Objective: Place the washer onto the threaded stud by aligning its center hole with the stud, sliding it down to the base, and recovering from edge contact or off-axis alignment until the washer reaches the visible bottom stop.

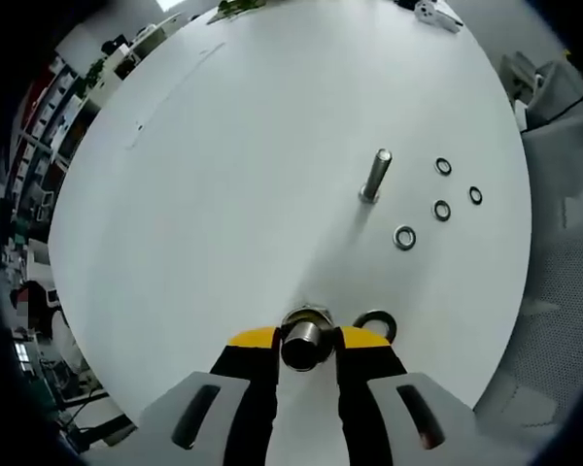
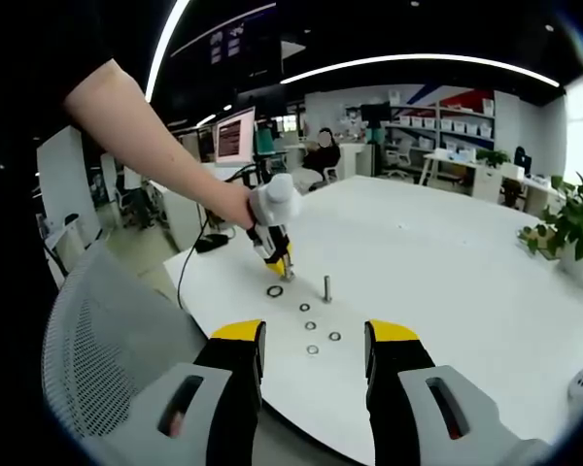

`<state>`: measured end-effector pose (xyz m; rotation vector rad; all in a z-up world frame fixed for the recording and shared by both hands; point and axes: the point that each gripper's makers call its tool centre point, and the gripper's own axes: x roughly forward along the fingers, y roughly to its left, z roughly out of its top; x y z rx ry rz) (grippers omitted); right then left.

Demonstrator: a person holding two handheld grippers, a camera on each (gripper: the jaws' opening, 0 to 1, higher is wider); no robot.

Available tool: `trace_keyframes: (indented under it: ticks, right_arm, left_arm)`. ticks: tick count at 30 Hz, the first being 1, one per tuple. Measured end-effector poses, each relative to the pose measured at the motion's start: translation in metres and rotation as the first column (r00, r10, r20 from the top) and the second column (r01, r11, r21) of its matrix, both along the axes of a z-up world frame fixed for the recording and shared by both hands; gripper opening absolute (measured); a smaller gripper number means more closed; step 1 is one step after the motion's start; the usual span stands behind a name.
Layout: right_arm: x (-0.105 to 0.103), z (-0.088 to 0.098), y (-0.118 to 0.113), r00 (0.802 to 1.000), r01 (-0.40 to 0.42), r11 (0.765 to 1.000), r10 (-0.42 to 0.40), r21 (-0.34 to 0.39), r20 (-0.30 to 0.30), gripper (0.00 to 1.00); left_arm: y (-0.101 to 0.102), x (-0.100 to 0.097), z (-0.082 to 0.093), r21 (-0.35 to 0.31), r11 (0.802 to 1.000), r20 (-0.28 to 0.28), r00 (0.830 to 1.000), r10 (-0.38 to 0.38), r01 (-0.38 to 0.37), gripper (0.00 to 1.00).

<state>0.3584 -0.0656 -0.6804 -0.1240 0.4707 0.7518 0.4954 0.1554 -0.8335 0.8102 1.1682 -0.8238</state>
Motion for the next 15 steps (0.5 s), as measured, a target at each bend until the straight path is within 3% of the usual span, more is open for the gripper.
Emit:
trace_keyframes:
  ticks: [7, 15]
  right_arm:
    - [0.0003, 0.0004, -0.0001, 1.000, 0.000, 1.000, 0.000, -0.001, 0.001, 0.43]
    - [0.0007, 0.0005, -0.0007, 1.000, 0.004, 1.000, -0.004, -0.002, 0.002, 0.43]
  left_arm:
    - [0.0029, -0.0008, -0.0073, -0.015, 0.999, -0.022, 0.999, 0.028, -0.028, 0.22]
    - [0.0009, -0.0016, -0.0027, -0.035, 0.999, -0.018, 0.999, 0.027, -0.028, 0.22]
